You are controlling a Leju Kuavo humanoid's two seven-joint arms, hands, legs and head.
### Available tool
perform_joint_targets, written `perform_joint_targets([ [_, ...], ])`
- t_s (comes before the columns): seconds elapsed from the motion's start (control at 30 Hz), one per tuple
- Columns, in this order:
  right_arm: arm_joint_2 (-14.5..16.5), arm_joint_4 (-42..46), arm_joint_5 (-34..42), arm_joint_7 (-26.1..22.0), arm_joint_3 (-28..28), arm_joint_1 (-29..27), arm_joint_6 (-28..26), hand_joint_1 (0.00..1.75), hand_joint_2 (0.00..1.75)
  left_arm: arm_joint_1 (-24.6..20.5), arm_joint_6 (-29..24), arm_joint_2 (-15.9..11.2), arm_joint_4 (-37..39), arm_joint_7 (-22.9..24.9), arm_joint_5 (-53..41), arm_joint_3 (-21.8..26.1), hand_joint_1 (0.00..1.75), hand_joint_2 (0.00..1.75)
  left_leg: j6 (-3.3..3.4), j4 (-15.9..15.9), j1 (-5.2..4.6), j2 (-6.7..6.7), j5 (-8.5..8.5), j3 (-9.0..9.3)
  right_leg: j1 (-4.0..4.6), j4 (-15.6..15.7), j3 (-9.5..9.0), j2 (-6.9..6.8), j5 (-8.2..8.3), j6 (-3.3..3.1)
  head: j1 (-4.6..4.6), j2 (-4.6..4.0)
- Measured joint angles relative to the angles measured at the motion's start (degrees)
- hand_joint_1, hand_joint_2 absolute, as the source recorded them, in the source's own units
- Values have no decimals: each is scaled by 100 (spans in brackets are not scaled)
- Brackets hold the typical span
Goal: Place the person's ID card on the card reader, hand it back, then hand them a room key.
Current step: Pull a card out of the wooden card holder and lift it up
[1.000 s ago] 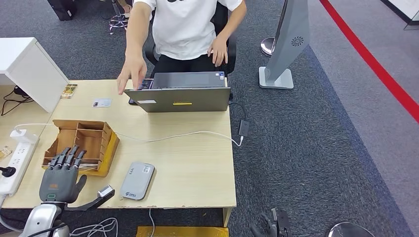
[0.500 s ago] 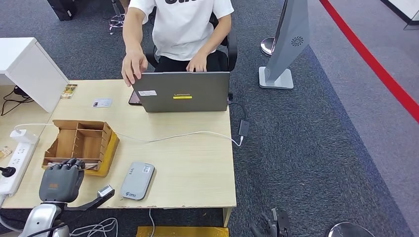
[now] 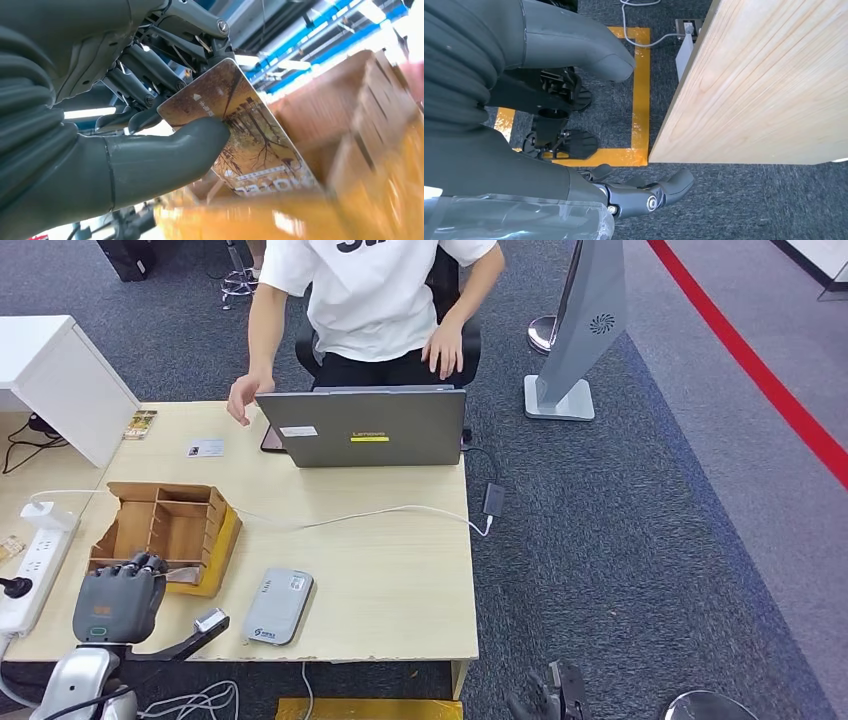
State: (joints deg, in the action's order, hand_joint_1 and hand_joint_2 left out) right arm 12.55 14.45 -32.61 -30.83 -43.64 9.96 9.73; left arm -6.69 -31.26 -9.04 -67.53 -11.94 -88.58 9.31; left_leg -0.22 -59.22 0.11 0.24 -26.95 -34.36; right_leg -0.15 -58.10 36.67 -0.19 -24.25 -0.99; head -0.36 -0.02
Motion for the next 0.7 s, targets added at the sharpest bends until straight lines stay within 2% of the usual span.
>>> perform_joint_targets([
  [0.4, 24, 0, -84, 55, 130, 36, -2, 0, 175, -880, 557, -52, -1163, -51, 368, 0, 175, 175, -4, 0, 0, -4, 14, -2, 0, 0, 0, -7, 12, -9, -1, 0],
  [0.7, 52, 0, -119, 62, 156, 44, 5, 0, 175, -954, 578, -69, -1278, -46, 398, 0, 175, 175, -4, 0, 0, -4, 13, -3, 0, -1, 1, -6, 11, -10, 0, 0],
])
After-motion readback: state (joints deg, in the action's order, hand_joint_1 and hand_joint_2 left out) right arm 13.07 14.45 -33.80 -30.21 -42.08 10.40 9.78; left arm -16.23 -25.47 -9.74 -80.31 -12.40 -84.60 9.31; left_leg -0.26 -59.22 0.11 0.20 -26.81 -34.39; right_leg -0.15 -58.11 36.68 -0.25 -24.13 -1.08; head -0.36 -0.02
